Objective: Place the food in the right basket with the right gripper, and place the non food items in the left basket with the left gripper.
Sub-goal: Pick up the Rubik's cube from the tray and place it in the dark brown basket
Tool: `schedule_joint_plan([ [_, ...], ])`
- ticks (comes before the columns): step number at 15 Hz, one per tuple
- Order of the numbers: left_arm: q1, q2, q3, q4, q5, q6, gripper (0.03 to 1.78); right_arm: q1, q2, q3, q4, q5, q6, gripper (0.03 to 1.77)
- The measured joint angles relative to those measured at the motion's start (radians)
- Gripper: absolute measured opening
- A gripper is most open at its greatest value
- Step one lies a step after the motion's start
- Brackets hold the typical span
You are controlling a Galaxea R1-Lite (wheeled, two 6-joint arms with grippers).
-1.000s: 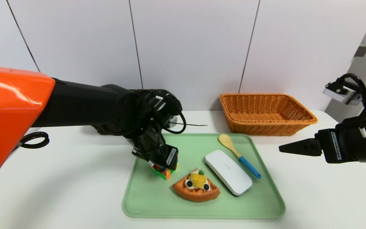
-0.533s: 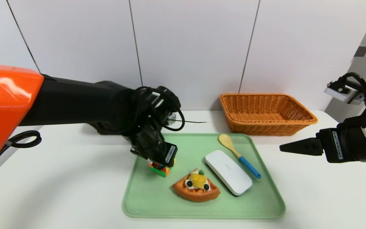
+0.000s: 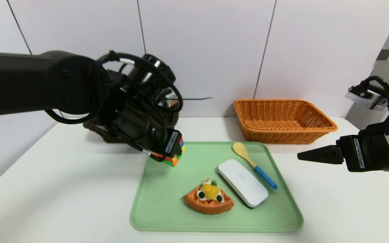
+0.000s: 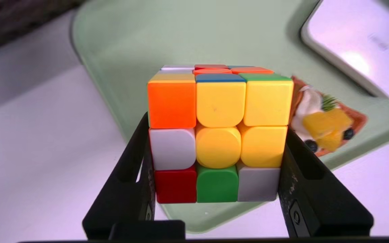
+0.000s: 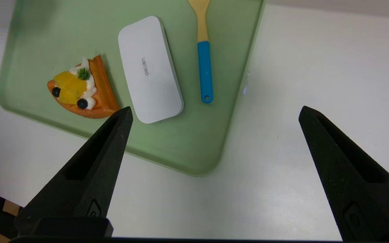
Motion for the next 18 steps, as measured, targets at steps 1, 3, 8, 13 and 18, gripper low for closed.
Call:
schedule_joint_plan([
  [1,0.007,-0.017,-0.025,0.000,0.000,0.002,0.97,0.000,0.000,0.000,0.000,0.000,0.000,1.70],
  [3,0.057,-0.026,-0.087,0.001,0.001,0.022,0.97,0.000,0.000,0.000,-0.001,0.000,0.000,1.70],
  [8,0.233,0.063,-0.260,0.020,0.000,0.107,0.97,0.001,0.000,-0.003,-0.002,0.002,-0.003,1.70],
  [13,0.350,0.194,-0.337,-0.036,-0.003,0.119,0.97,0.005,0.000,-0.002,-0.003,0.003,-0.004,1.70],
  [18,0.393,0.266,-0.341,-0.066,-0.057,0.116,0.97,0.003,-0.001,0.006,-0.002,0.003,-0.003,1.70],
])
